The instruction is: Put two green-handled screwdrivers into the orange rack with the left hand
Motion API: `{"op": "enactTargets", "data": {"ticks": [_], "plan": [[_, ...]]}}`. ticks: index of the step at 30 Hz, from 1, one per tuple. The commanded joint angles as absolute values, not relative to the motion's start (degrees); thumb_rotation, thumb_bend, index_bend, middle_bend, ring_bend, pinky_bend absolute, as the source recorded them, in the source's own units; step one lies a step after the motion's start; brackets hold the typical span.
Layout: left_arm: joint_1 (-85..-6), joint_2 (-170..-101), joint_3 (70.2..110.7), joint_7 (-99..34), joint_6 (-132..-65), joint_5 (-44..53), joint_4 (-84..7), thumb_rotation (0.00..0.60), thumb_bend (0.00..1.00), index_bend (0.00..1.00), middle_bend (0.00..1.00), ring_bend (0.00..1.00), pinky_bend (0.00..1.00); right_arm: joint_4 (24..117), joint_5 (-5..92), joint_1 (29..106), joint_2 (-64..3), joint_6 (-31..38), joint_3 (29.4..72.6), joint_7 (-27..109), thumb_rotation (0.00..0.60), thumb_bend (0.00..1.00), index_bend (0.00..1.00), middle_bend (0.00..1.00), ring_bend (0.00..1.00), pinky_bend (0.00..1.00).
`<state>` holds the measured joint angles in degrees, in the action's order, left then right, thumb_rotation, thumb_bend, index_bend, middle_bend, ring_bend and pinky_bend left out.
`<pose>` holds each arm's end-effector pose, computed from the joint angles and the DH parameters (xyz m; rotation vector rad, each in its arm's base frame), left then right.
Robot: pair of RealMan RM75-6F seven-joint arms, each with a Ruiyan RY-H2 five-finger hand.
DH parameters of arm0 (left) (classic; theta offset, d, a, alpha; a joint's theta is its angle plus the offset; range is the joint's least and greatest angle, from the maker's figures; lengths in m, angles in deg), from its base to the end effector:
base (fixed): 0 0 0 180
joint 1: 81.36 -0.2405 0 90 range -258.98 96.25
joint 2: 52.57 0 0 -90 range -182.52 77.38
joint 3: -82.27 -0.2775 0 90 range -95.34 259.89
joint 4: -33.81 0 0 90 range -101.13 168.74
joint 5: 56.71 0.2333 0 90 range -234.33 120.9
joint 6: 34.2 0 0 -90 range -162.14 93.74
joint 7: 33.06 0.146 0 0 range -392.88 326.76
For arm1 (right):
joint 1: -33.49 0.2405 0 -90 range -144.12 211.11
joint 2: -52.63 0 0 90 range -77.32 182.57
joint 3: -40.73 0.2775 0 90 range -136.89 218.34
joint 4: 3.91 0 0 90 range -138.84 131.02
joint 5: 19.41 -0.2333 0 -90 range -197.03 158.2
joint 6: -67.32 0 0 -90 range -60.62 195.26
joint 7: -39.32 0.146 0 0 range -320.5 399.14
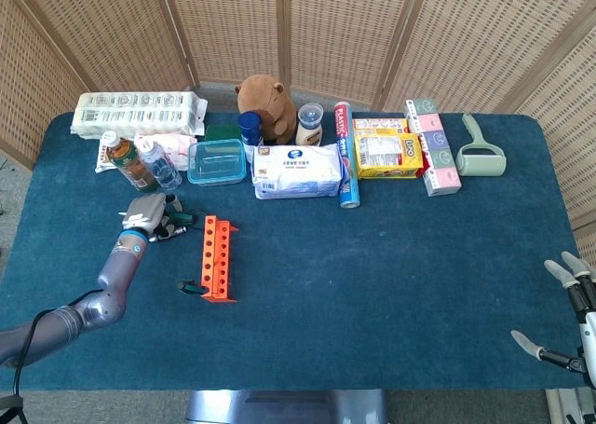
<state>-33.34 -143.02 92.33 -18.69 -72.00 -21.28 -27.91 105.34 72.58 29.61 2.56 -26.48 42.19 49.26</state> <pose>-0.2643 0.4413 -0.0227 -1.5330 -1.3305 -0.6039 -0.2942 -0.1313 0.2105 1.2403 -1.0208 1.1002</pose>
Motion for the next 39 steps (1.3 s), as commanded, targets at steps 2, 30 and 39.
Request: {"op": "enactTargets", "data": {"ticks": [2,30,39], "plan": [[-33.26,-143.41,92.20,-18.10,-72.31,-21.59,-27.65,0.600,0.39,0.41,0.94,0.89,0.95,105.34,72.59,29.62,2.59,-26.45,42.18,49.32,0.499,0.00,0.14,0.06,0.00,0.00],[-38.64,-127.08,96.37,-24.16,-79.37,-16.21,-50.85,0.600,0.49,0.54,0.94,0.89,0.95,105.61,73.70,29.44,2.36,-26.82,41.78,48.67,0.501,0.00,0.14,0.06,0.00,0.00],[-43.39,-119.28,98.15,-34.57,-78.75,-8.80,-57.24,0.600,0.49,0.54,0.94,0.89,0.95,105.78,73.83,29.55,2.08,-26.53,41.66,47.94,0.500,0.00,0.14,0.06,0.00,0.00]]}}
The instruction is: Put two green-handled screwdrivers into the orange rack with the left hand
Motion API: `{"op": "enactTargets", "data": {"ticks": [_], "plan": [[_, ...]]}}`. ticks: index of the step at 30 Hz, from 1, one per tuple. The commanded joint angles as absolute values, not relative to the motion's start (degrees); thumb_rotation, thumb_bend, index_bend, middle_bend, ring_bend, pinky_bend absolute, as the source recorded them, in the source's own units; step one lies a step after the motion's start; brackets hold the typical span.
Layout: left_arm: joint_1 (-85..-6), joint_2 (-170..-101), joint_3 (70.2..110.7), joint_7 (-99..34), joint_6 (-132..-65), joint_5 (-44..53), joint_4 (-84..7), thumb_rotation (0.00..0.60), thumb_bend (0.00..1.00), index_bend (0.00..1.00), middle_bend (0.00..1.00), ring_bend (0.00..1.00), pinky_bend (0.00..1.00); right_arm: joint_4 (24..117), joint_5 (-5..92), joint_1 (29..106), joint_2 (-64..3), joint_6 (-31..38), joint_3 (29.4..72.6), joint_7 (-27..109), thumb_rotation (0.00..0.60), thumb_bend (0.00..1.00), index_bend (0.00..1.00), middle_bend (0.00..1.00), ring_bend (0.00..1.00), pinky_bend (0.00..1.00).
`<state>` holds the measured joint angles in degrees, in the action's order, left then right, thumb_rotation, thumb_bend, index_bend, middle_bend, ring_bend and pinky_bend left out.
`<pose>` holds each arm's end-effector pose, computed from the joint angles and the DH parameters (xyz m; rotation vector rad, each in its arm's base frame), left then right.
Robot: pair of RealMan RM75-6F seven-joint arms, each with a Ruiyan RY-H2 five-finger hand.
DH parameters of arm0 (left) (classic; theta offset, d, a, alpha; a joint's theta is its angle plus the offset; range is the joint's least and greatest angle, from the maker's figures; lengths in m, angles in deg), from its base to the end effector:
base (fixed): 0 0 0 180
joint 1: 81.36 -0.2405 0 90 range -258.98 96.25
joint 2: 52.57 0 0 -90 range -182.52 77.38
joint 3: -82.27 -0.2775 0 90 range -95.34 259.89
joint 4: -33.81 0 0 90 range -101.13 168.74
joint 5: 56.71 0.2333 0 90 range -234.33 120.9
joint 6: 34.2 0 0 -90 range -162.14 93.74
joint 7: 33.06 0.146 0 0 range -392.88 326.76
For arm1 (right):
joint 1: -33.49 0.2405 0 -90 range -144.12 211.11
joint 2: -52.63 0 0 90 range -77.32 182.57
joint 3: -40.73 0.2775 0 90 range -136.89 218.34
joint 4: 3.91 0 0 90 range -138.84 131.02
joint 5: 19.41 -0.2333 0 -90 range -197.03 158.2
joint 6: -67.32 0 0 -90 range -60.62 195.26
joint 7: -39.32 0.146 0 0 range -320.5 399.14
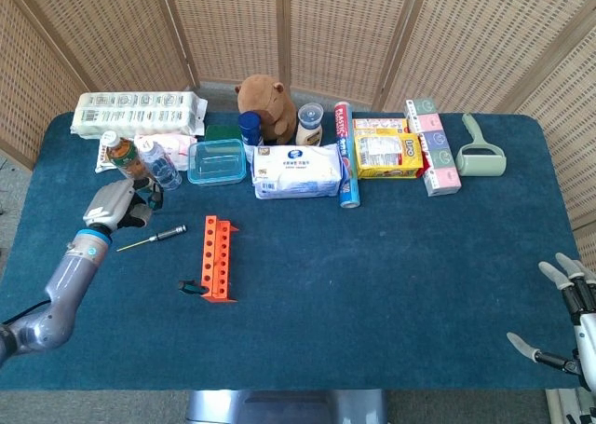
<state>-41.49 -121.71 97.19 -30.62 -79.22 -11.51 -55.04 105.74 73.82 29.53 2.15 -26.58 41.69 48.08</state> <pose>-0.2387 0.4040 0.0828 -1.4532 -1.3844 -0.8836 -0.2903 -0.1291 0.2061 1.2601 -1.0172 1.1013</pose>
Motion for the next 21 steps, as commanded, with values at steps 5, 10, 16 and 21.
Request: {"op": "enactTargets", "data": {"ticks": [5,10,16,21], "plan": [[-45.44,-115.52,99.23,-39.93,-78.70,-3.94,-60.80,0.600,0.49,0.54,0.94,0.89,0.95,105.89,73.80,29.60,1.89,-26.42,41.66,47.43,0.502,0.00,0.14,0.06,0.00,0.00],[-47.74,-110.97,100.55,-46.68,-78.47,1.41,-66.32,0.600,0.49,0.54,0.94,0.89,0.95,105.94,73.85,29.54,1.78,-26.54,41.64,47.07,0.504,0.00,0.14,0.06,0.00,0.00],[-50.48,-106.31,101.47,-54.97,-78.92,8.41,-71.92,0.600,0.49,0.54,0.94,0.89,0.95,105.96,73.88,29.48,1.76,-26.66,41.63,46.99,0.501,0.00,0.14,0.06,0.00,0.00],[-53.02,-102.75,101.38,-65.49,-79.80,17.38,-75.58,0.600,0.49,0.54,0.94,0.89,0.95,105.94,73.97,29.45,1.72,-26.76,41.62,46.92,0.501,0.00,0.14,0.06,0.00,0.00]]}}
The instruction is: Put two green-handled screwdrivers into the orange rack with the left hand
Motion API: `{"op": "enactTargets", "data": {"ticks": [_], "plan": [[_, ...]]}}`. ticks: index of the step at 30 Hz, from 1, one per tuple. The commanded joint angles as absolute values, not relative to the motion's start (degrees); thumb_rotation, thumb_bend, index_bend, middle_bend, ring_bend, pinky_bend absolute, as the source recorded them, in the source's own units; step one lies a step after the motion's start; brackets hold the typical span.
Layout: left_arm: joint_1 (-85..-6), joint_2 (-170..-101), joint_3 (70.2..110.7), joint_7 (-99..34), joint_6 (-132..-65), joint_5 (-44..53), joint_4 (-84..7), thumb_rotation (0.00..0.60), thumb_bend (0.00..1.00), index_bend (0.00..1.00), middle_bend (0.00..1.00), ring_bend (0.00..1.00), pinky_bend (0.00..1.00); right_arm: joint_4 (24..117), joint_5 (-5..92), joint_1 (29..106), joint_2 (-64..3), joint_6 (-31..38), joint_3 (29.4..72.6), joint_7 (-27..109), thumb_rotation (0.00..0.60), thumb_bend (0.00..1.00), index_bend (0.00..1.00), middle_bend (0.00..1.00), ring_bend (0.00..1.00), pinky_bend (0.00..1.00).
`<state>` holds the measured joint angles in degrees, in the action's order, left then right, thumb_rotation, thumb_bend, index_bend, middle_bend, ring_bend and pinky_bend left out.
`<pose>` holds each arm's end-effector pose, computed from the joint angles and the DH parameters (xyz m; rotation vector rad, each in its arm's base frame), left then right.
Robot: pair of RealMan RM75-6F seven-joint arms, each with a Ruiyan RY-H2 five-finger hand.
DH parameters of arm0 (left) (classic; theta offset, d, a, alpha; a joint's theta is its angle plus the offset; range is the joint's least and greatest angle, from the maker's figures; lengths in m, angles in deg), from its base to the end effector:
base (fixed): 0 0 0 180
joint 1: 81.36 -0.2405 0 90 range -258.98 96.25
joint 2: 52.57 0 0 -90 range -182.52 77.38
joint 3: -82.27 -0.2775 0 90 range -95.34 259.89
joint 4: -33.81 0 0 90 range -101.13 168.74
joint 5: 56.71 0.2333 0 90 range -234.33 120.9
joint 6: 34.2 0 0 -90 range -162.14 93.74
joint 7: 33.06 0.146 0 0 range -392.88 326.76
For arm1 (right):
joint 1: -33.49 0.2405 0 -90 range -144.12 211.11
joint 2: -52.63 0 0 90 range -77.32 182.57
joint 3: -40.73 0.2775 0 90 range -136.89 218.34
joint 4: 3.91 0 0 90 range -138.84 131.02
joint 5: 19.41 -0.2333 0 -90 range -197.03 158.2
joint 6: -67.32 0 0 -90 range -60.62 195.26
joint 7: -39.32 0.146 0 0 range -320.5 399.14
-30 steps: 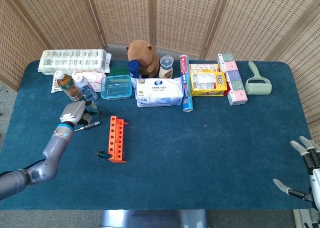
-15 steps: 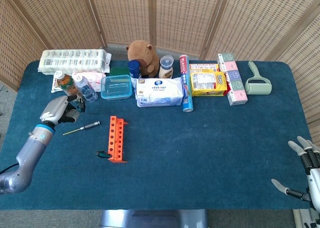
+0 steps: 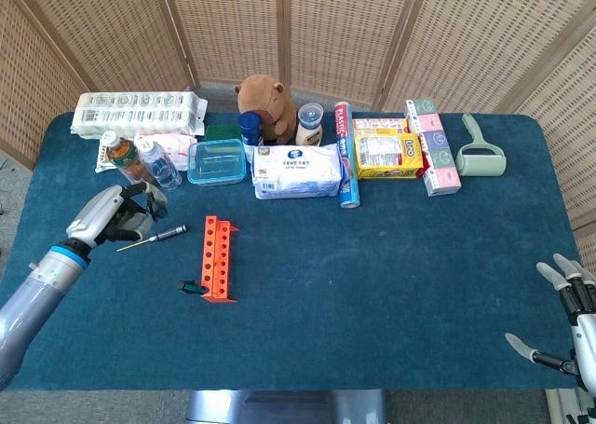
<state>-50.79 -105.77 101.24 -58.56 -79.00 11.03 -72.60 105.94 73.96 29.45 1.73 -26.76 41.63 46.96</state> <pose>-0.1975 0.3474 0.1438 -1.5064 -1.5631 -1.2033 -0.2891 -0.1286 0.2040 1.2621 -1.0091 1.0960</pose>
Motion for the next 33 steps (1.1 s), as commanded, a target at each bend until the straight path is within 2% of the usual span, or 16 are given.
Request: {"op": "enactTargets", "data": {"ticks": [1,10,23,33], "plan": [[-53.36,-102.31,101.22,-67.22,-80.16,18.99,-75.89,0.600,0.49,0.54,0.94,0.89,0.95,105.95,73.99,29.45,1.70,-26.75,41.61,46.87,0.500,0.00,0.14,0.06,0.00,0.00],[-54.26,-100.09,98.59,-79.15,-83.81,29.32,-77.22,0.600,0.49,0.54,0.94,0.89,0.95,106.03,73.96,29.49,1.58,-26.73,41.66,46.59,0.499,0.00,0.14,0.06,0.00,0.00],[-54.47,-99.19,94.70,-82.92,-86.50,33.21,-79.30,0.600,0.49,0.54,0.94,0.89,0.95,106.09,74.15,29.42,1.57,-26.79,41.55,46.56,0.502,0.00,0.14,0.06,0.00,0.00],[-53.59,-98.63,90.88,-90.67,-87.38,36.09,-79.13,0.600,0.49,0.54,0.94,0.89,0.95,106.12,74.35,29.33,1.66,-26.98,41.48,46.68,0.501,0.00,0.14,0.06,0.00,0.00]]}}
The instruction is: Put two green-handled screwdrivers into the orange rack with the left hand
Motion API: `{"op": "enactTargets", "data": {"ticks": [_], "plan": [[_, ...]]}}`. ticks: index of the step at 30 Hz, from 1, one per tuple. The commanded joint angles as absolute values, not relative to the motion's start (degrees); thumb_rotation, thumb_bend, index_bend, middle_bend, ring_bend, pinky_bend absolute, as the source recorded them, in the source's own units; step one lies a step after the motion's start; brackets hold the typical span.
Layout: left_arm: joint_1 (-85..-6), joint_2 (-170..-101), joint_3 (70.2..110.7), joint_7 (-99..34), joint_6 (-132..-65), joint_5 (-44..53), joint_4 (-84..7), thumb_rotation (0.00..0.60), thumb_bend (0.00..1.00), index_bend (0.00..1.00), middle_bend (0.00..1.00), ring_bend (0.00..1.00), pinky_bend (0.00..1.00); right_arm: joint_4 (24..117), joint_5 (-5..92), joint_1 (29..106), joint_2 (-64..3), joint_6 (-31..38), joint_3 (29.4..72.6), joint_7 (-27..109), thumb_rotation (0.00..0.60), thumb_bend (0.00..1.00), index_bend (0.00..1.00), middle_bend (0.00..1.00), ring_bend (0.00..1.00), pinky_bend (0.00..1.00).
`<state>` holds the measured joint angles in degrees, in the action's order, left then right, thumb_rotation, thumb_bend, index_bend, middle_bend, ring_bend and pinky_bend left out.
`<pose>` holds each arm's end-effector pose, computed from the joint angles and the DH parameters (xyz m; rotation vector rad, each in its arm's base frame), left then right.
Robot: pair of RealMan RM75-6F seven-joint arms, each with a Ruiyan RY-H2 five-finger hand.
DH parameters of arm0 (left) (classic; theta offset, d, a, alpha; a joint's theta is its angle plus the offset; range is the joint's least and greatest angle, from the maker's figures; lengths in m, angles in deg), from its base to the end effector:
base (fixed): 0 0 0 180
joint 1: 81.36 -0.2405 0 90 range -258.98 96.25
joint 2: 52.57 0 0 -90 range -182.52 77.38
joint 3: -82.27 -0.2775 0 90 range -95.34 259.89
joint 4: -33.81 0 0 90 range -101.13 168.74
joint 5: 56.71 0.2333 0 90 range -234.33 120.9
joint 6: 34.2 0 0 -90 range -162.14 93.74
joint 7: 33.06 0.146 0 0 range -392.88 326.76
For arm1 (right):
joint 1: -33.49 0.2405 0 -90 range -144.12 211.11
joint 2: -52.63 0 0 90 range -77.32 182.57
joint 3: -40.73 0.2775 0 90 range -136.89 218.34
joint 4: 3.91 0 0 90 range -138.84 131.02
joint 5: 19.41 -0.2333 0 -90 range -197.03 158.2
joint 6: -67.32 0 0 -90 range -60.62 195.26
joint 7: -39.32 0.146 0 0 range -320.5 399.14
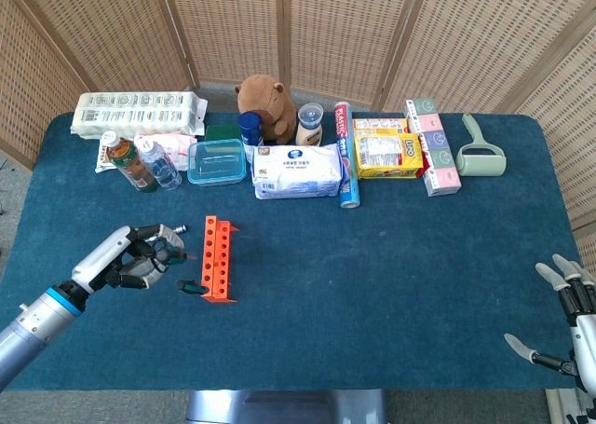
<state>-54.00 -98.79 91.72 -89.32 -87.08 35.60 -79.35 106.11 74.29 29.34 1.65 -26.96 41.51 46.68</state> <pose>-0.1855 0.2795 0.1467 -1.5726 -1.8862 -1.3899 -0.2879 -0.1276 0.2034 1.2640 -1.0070 1.0982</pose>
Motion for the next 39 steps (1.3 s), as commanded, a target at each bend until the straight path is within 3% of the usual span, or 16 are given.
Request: {"op": "enactTargets", "data": {"ticks": [1,39], "plan": [[-53.42,-98.68,90.63,-91.33,-87.39,36.20,-79.07,0.600,0.49,0.54,0.94,0.89,0.95,106.12,74.39,29.32,1.65,-27.00,41.47,46.68,0.503,0.00,0.14,0.06,0.00,0.00],[-47.98,-102.45,85.71,-98.43,-88.12,36.42,-74.11,0.600,0.49,0.54,0.94,0.89,0.95,106.16,74.37,29.30,1.68,-27.06,41.47,46.78,0.504,0.00,0.14,0.06,0.00,0.00]]}}
